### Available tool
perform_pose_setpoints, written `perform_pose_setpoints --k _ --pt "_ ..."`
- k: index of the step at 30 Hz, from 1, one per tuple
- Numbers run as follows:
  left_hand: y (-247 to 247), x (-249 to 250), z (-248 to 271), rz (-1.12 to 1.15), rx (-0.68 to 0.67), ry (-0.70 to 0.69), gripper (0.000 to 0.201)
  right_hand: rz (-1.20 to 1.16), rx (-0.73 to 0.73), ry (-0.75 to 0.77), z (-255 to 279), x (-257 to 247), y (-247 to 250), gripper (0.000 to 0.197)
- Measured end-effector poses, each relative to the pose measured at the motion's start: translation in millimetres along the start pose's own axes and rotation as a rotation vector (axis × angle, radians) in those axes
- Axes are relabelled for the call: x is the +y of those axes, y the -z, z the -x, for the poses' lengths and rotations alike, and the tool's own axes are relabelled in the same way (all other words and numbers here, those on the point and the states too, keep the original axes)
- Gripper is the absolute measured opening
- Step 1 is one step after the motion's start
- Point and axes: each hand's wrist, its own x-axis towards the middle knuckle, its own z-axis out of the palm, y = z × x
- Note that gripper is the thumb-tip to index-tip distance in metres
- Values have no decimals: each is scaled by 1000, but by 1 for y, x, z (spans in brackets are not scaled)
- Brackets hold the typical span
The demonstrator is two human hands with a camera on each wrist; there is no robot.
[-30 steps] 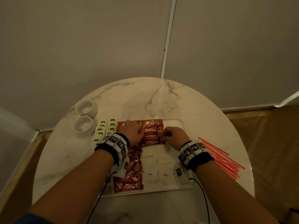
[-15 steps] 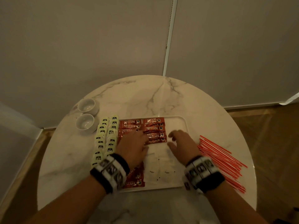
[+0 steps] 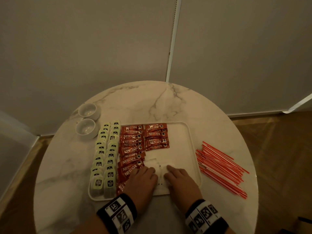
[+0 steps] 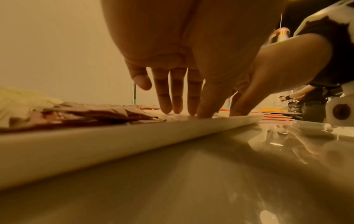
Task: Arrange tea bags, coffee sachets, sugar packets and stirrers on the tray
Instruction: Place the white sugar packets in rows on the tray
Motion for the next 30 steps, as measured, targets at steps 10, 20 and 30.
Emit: perform_pose_setpoints --k 10,20,30 --pt "9 -14 -29 -25 53 35 33 -9 72 -41 -26 2 5 46" --pt "5 -29 -6 156 209 223 33 14 97 -48 -42 6 11 43" --pt "-2 -58 16 211 218 310 30 144 156 44 -47 -25 17 36"
